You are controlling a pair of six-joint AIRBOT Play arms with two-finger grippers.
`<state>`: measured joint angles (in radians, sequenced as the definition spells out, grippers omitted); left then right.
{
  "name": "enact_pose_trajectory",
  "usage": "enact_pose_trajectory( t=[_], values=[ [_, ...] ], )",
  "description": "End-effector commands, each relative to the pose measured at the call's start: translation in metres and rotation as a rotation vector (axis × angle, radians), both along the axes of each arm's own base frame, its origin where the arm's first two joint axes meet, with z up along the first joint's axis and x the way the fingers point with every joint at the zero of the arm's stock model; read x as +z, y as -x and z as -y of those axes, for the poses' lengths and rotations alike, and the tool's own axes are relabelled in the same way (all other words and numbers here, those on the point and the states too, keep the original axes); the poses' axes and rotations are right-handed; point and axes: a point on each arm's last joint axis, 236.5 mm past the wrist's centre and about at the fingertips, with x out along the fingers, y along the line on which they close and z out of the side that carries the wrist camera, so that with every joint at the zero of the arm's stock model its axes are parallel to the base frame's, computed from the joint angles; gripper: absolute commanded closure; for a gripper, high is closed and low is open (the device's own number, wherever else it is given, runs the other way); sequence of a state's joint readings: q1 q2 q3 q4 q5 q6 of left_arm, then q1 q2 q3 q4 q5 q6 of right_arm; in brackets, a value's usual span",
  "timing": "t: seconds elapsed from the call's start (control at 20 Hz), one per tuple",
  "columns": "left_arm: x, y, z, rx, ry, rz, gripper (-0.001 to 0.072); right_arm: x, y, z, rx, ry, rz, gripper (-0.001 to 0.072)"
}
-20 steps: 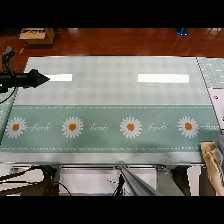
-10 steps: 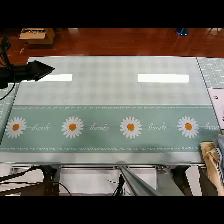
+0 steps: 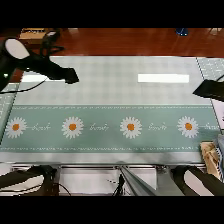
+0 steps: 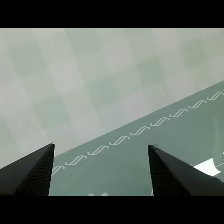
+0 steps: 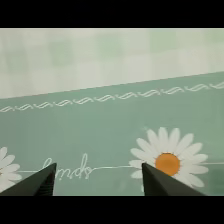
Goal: Fold the shirts.
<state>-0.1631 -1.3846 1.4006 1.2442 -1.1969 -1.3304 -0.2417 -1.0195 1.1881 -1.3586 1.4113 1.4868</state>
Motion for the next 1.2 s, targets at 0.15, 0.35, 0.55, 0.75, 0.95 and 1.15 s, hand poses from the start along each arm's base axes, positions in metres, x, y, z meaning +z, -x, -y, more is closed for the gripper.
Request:
enact_pose_trajectory(
  t=[0.15,0.35,0.55,0.75,0.95,1.15],
  values=[
    [-0.02,0.027,0.012,0.021,-0.189,-0.095,-0.0013,-0.043,-0.004,-0.049,0.154,-0.011,-0.154,0.0115],
    [-0.022,0.033,0.01,0.017,-0.197,-0.124,-0.0013,-0.041,-0.009,-0.049,0.155,-0.01,-0.13,0.0118],
    [-0.023,0.032,0.01,0.017,-0.197,-0.124,-0.0013,-0.041,-0.009,-0.049,0.154,-0.011,-0.13,0.0119],
    [-0.025,0.032,0.01,0.017,-0.199,-0.129,-0.0013,-0.041,-0.009,-0.049,0.154,-0.011,-0.13,0.012],
    [-0.025,0.032,0.01,0.017,-0.199,-0.129,-0.0013,-0.041,-0.009,-0.049,0.154,-0.011,-0.129,0.012],
    [-0.025,0.032,0.011,0.017,-0.199,-0.128,-0.0013,-0.041,-0.009,-0.049,0.154,-0.011,-0.129,0.012]
  ],
)
